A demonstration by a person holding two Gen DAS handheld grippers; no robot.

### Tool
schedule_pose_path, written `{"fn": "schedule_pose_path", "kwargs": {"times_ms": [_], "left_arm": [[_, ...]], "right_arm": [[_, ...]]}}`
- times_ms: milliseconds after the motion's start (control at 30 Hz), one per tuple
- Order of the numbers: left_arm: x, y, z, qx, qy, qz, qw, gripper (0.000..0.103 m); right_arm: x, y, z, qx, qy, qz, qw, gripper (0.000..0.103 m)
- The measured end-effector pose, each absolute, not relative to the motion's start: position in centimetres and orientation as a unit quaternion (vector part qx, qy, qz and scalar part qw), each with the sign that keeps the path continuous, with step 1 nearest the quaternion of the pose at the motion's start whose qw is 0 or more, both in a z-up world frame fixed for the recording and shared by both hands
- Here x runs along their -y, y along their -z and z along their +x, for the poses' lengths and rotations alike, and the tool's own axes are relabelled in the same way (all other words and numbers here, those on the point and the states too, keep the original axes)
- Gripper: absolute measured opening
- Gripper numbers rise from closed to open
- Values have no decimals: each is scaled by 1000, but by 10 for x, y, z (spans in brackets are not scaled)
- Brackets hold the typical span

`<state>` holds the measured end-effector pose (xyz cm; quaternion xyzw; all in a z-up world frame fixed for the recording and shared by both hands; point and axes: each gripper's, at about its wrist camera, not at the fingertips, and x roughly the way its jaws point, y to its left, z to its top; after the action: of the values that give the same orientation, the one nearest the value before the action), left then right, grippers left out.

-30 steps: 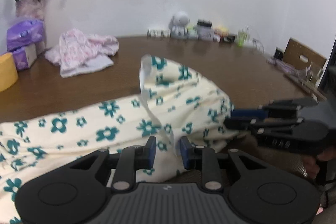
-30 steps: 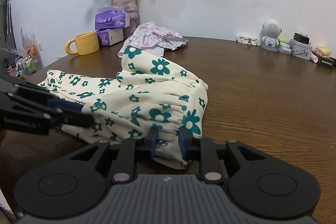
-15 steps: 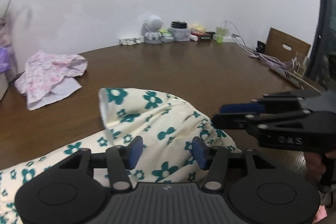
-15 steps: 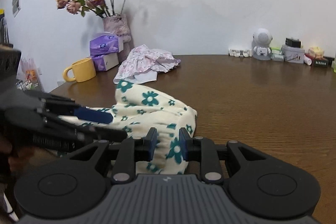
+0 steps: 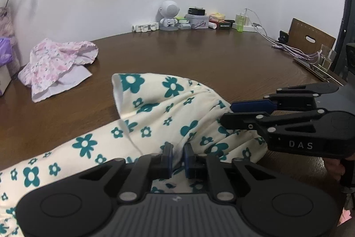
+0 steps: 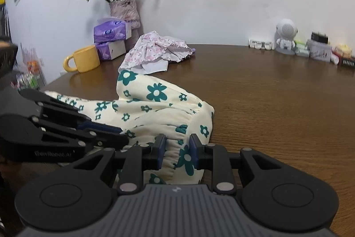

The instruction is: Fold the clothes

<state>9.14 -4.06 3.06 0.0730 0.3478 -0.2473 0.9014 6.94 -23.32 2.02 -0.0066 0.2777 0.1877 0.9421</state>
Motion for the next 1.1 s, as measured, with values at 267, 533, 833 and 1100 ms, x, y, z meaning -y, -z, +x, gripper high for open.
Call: {"fn": "schedule_pose_path", "kwargs": {"times_ms": [267, 533, 833, 1100], "left_arm": [[21, -66, 103, -317, 202, 22, 926, 47], [28, -74, 156, -314, 183, -51, 930, 66], [16, -40, 177, -373, 198, -97, 901, 5], [-5, -19, 171, -398, 200, -126, 886, 5]], "right_arm": [[268, -52, 85, -274, -205, 63, 937, 24], [260, -48, 133, -300, -194, 88, 930, 24], [252, -29, 150, -317, -199, 105, 921, 24], [248, -20, 147, -321, -210, 86, 919, 24]]}}
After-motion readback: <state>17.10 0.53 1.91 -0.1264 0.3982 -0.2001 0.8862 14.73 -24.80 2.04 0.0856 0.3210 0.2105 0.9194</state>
